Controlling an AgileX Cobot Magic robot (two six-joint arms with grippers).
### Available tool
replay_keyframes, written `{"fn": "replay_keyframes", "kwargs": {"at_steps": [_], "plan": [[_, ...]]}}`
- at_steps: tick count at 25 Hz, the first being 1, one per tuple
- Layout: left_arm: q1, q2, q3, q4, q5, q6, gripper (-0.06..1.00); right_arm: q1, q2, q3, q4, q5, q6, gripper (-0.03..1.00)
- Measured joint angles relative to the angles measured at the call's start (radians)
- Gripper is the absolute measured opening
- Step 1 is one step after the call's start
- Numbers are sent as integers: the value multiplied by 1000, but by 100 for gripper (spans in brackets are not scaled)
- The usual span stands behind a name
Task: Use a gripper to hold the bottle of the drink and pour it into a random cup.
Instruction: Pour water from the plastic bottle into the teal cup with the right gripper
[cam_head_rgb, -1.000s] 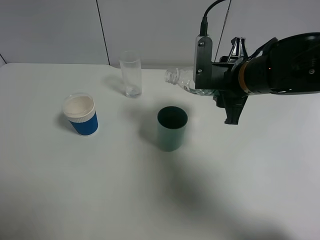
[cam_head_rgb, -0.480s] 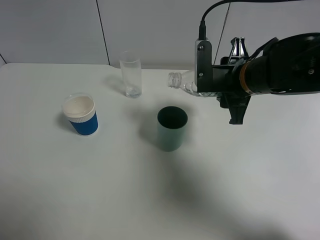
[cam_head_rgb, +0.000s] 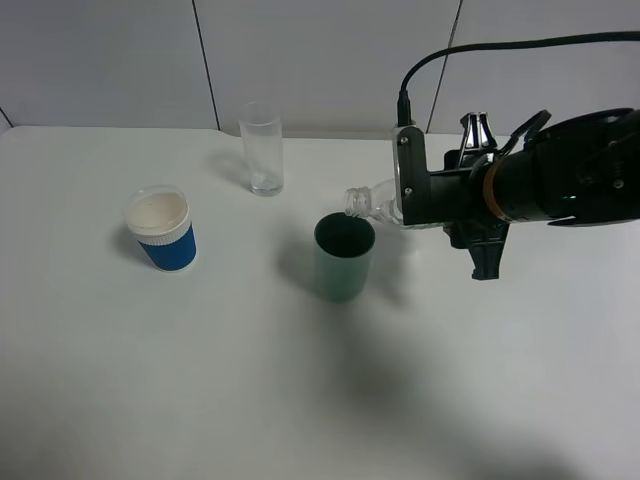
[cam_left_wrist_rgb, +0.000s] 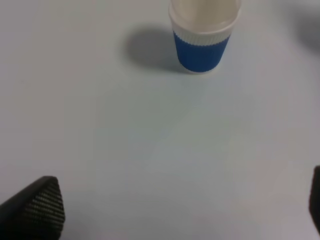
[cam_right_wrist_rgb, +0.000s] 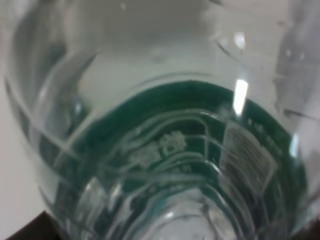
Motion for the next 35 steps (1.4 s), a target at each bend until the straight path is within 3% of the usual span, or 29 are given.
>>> {"fn": "replay_keyframes", "kwargs": {"at_steps": [35], "plan": [[0,0,0,0,0,0,99,0,0,3,-272,87,67,54]]}}
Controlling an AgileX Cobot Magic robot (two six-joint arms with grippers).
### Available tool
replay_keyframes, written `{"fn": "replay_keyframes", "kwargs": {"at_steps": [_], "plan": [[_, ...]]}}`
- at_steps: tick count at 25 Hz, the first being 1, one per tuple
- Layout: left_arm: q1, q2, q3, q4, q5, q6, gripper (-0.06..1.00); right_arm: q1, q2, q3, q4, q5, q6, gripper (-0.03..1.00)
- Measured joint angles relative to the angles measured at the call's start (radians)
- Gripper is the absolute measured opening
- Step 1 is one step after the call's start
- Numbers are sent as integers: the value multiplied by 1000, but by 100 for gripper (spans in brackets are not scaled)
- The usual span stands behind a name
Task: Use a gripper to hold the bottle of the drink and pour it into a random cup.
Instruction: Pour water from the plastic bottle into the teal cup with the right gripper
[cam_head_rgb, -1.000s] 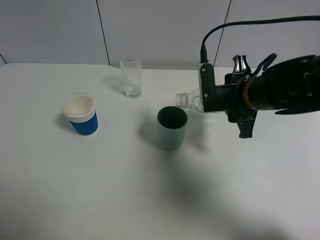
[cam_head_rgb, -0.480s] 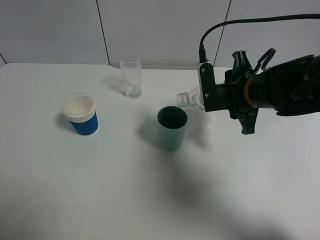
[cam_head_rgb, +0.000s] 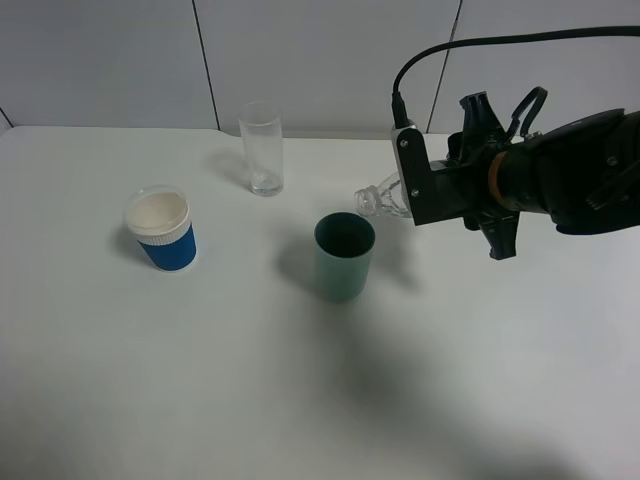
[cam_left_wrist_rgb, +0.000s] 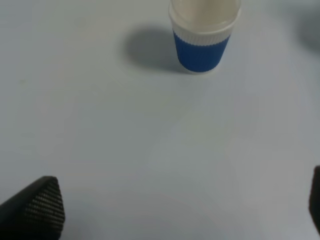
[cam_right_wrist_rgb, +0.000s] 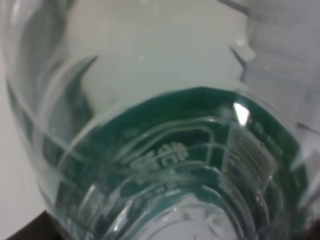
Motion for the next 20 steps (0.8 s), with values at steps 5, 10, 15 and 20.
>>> {"fn": "replay_keyframes", "kwargs": {"at_steps": [5,10,15,20], "plan": [[0,0,0,0,0,0,99,0,0,0,-33,1,0,54],[0,0,0,0,0,0,99,0,0,0,-60,25,0,54],[0,0,0,0,0,0,99,0,0,0,-73,26,0,54],[0,0,0,0,0,0,99,0,0,0,-74,34,0,54]]}}
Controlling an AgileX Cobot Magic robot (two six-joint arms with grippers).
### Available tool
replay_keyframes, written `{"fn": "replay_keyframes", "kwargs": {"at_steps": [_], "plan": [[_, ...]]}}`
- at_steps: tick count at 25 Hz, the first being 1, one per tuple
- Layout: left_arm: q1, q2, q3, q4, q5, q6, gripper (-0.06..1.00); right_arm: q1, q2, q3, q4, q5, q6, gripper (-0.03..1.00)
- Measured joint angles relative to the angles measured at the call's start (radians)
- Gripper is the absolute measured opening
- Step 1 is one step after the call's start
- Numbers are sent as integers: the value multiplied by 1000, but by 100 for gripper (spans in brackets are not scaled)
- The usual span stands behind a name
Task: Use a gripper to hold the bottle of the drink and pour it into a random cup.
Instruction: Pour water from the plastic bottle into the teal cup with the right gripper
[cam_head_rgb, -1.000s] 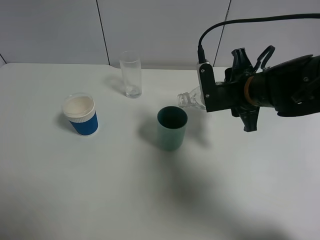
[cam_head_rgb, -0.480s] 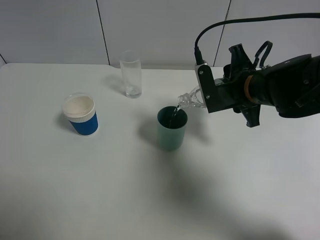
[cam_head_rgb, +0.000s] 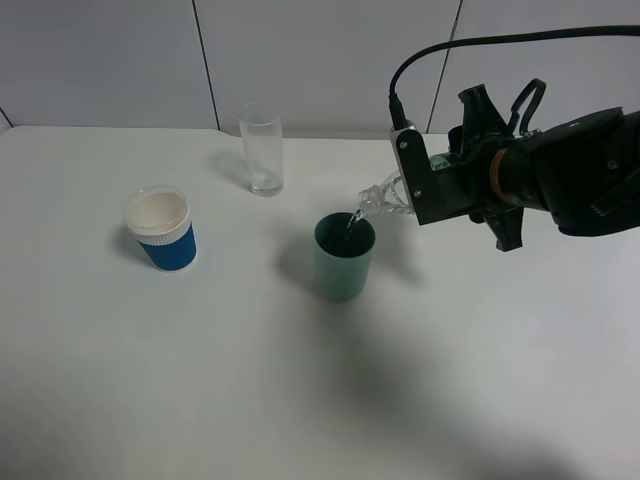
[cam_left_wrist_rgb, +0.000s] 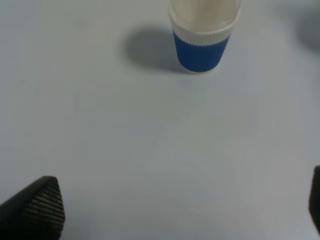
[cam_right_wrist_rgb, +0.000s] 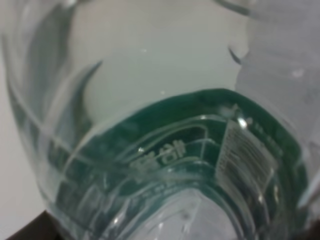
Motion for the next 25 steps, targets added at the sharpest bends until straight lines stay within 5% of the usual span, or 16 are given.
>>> {"fn": "replay_keyframes", "kwargs": {"at_steps": [25], "plan": [[0,0,0,0,0,0,99,0,0,0,-7,28,0,54]]}}
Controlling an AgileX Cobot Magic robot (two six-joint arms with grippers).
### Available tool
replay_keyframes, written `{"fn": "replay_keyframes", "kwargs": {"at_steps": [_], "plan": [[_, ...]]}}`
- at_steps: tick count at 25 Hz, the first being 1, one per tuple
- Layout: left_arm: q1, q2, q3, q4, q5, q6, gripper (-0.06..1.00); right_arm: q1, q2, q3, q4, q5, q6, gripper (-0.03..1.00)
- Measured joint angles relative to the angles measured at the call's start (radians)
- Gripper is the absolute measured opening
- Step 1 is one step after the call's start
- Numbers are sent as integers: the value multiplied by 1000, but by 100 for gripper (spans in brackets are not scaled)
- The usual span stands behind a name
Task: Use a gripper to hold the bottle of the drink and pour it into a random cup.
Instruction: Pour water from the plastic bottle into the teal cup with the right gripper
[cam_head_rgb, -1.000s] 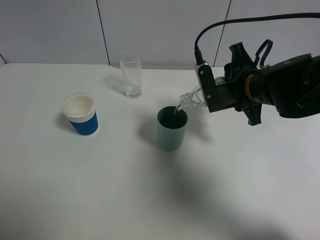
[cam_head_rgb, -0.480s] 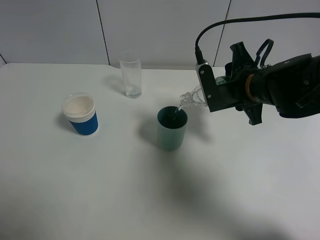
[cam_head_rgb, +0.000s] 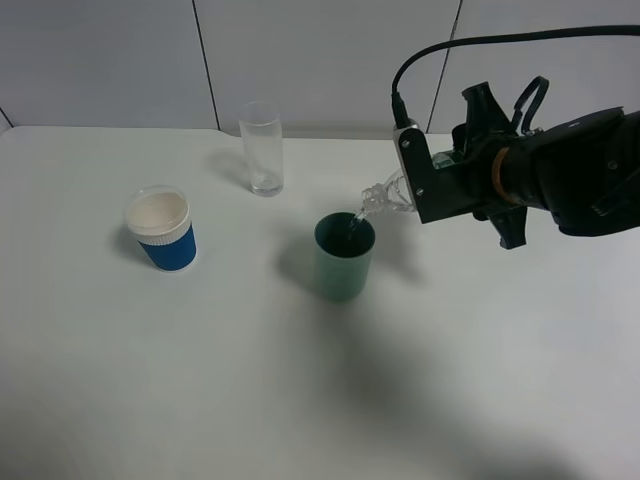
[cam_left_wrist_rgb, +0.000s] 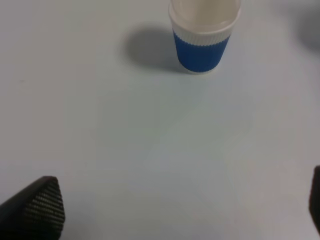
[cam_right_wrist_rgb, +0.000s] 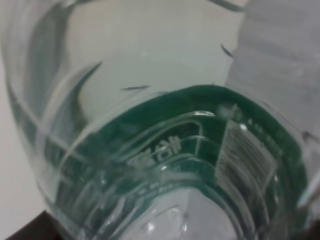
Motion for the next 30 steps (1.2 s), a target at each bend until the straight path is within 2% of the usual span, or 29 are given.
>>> {"fn": "replay_keyframes", "kwargs": {"at_steps": [30], "plan": [[0,0,0,0,0,0,99,0,0,0,-19,10,-1,54]]}}
